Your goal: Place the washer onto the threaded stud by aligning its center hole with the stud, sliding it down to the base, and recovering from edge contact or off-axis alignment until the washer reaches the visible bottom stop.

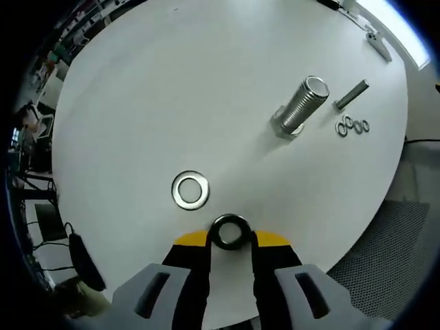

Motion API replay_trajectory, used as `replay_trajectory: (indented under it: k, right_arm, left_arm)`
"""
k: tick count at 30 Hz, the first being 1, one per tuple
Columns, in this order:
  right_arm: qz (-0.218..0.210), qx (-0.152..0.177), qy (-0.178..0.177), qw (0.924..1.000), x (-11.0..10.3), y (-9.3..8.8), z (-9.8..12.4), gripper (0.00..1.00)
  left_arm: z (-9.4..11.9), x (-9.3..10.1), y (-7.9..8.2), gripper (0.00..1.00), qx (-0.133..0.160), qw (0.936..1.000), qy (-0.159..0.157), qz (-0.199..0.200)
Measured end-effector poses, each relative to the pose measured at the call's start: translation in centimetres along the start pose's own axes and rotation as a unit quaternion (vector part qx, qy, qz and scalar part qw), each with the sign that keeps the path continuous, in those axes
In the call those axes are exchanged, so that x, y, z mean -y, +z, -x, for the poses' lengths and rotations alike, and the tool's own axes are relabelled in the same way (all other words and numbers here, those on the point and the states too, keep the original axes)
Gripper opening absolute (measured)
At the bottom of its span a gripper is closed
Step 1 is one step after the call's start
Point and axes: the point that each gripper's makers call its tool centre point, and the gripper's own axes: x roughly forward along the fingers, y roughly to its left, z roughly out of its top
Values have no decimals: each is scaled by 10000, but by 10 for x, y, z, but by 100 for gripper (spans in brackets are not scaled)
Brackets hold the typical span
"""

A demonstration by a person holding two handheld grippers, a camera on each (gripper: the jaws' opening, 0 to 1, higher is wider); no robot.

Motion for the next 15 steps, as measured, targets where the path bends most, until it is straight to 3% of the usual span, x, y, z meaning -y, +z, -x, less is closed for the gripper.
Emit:
replay_trajectory:
  k: [5,9,15]
  right_arm:
    - [89,-66,28,9999,-2,-2,-1,60]
    - [44,-51,5,10000,-1,-1,-1,60]
    - [49,-44,32,10000,-2,-1,-1,60]
  left_arm:
    - [0,6,0,20,11,10000,-27,-77]
    - [0,5,1,19,133,9998,-13,163]
    - [1,11,2,19,116,9999,-23,53]
